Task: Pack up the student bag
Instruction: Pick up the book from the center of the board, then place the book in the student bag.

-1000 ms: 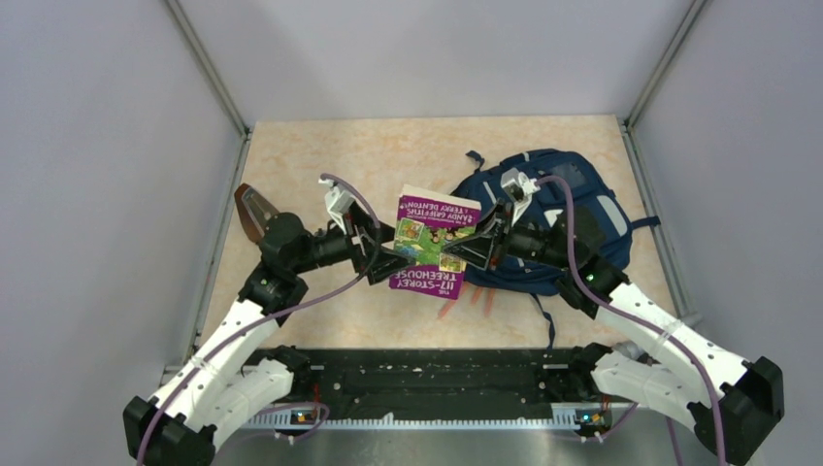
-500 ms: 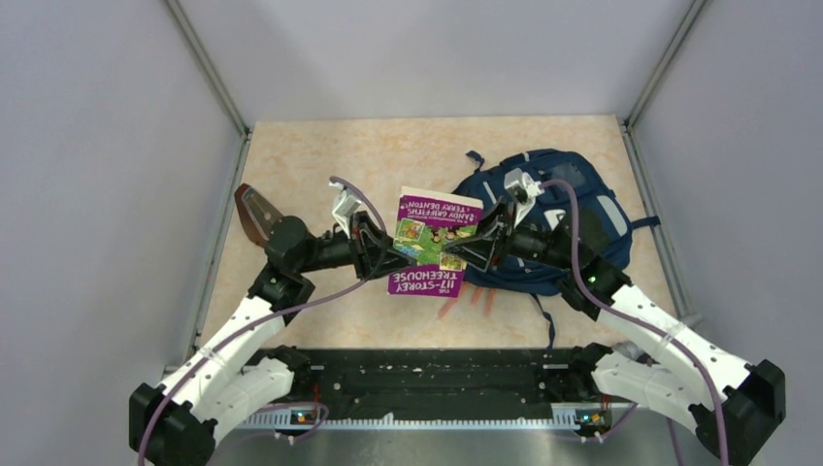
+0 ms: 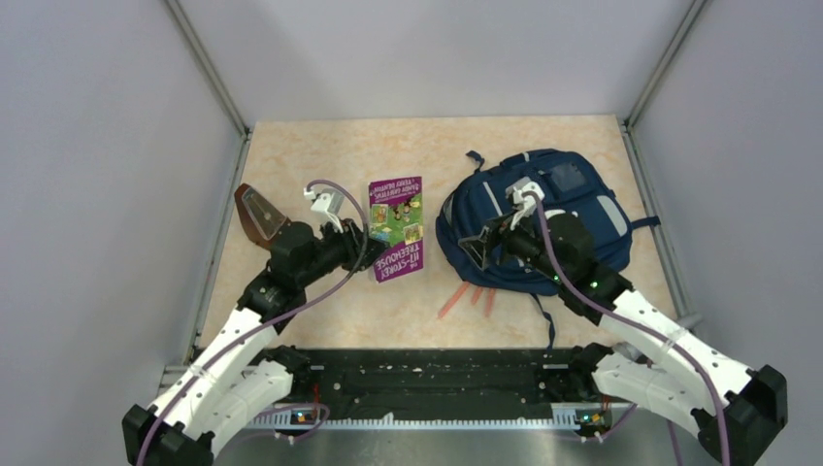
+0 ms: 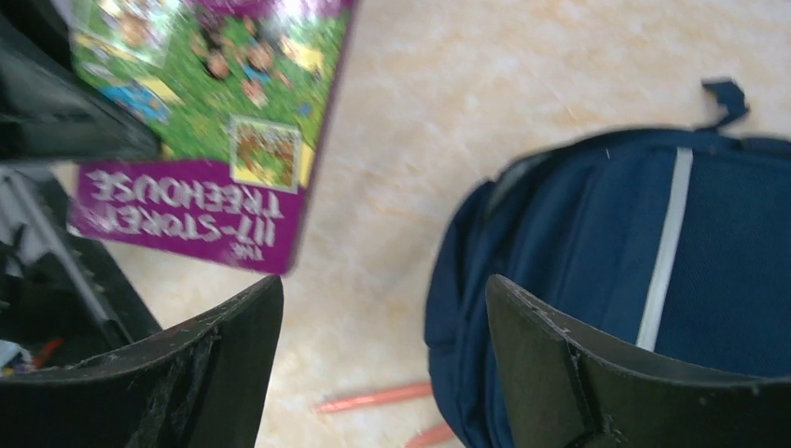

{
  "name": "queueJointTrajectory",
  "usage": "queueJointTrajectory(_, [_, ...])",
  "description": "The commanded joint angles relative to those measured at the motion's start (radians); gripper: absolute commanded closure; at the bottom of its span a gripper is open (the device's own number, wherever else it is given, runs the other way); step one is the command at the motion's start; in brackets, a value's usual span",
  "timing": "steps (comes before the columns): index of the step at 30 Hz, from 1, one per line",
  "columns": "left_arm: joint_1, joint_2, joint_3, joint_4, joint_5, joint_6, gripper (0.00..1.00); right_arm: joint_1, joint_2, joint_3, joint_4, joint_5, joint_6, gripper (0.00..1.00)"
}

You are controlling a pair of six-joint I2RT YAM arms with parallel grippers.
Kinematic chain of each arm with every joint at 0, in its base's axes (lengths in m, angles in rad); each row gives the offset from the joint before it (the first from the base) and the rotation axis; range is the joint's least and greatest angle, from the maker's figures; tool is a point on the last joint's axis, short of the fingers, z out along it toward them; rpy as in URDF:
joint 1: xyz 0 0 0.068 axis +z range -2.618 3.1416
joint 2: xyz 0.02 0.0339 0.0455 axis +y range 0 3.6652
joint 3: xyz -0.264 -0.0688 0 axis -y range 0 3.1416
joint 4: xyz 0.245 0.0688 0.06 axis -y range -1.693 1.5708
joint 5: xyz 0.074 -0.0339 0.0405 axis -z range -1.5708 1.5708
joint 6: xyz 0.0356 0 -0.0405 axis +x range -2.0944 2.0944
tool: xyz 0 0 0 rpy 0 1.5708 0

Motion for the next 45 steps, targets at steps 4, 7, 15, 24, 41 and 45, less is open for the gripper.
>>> queueJointTrajectory(4, [0.012,0.036,0.065,-0.034,-0.212,-0.018,1.0,0.12,0.096,-0.055,-0.088,0.271,-0.114,0.24])
queueJointTrajectory(7, [0.016,0.043,0.065,-0.03,-0.215,-0.018,1.0,0.205,0.166,-0.047,-0.116,0.435,-0.133,0.24])
queueJointTrajectory(15, [0.023,0.051,0.067,-0.032,-0.188,-0.011,1.0,0.27,0.337,-0.022,-0.15,0.62,-0.146,0.27])
queueJointTrajectory(24, [0.029,0.047,0.075,-0.033,-0.147,-0.004,1.0,0.285,0.495,0.027,-0.161,0.82,-0.136,0.41])
queueJointTrajectory(41, [0.028,0.222,0.137,0.034,0.294,0.103,1.0,0.301,0.289,0.086,-0.128,1.02,-0.117,1.0])
queueJointTrajectory(45, [0.018,0.321,0.169,0.095,0.386,0.069,1.0,0.278,0.148,0.082,-0.09,0.931,-0.123,1.0])
